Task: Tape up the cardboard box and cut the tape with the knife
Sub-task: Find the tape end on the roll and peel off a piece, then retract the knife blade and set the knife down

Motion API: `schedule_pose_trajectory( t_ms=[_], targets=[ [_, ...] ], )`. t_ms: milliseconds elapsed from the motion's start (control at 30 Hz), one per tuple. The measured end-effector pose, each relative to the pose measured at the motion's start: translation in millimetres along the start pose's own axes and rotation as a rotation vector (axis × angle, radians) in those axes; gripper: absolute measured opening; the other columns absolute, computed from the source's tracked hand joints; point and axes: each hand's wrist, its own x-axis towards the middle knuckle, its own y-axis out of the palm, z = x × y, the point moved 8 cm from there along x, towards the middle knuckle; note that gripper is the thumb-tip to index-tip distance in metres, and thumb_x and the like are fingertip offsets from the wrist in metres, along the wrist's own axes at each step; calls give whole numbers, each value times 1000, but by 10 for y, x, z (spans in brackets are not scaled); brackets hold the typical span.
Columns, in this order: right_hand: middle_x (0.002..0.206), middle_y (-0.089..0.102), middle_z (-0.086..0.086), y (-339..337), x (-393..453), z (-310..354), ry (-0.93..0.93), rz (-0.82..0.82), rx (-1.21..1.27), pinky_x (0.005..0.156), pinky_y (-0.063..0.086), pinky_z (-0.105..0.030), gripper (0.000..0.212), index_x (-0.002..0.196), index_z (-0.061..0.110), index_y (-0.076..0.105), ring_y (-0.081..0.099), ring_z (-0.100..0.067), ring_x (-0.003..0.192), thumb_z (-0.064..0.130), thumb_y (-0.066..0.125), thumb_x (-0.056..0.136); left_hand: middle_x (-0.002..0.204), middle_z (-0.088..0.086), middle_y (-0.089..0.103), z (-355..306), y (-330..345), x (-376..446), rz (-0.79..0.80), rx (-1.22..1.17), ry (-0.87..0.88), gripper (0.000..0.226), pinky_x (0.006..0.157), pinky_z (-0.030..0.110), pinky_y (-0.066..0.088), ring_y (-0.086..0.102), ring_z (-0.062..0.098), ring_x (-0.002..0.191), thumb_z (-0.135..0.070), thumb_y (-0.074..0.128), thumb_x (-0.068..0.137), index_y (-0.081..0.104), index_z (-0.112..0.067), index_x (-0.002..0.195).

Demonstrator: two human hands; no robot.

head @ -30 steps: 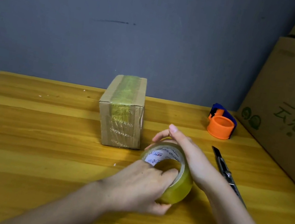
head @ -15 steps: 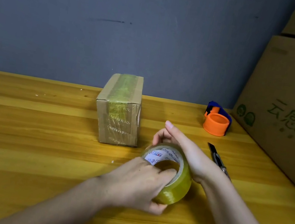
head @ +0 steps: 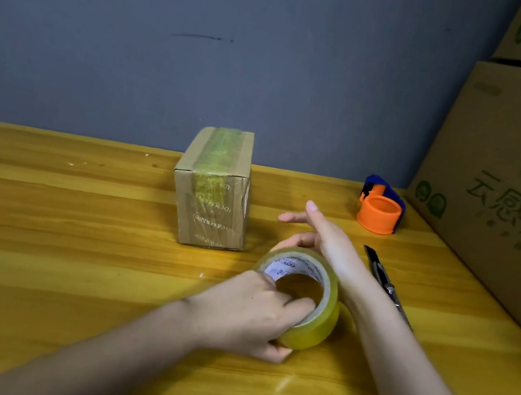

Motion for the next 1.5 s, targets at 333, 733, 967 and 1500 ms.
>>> schedule_pose_trajectory(
  t_ms=[333,733,967,1500],
  targets=[
    [94,65,4,-538,-62,309,-198,-380,-345,75,46,-18,25,100,13,69,60,1,83,22,47,96,103,5,66,502,-230,409,-40,-226,-495,46,66,29,37,61,28,94,-48,47,89,42,-15,121],
    [120,63,-13,-1094,490,364,-35,-471,-847,81,45,-34,34,113,14,64,59,-30,106,34,46,92,125,10,59,1003,80,1207,79,-3,-503,42,85,37,43,57,30,113,-25,54,89,45,-9,127],
    [116,63,-11,-1305,917,68,141,-439,-1039,72,49,-34,37,118,11,61,61,-29,97,33,42,96,137,10,51,1256,575,1398,94,-106,-621,48,118,39,7,36,26,135,-12,51,88,41,-13,135],
    [126,60,-16,-1318,1259,-120,236,-411,-1259,84,48,-35,28,117,5,58,58,-35,114,12,41,96,143,11,42,1437,929,1499,189,-203,-616,50,119,42,-1,25,26,140,-7,49,88,34,-8,136]
  ],
)
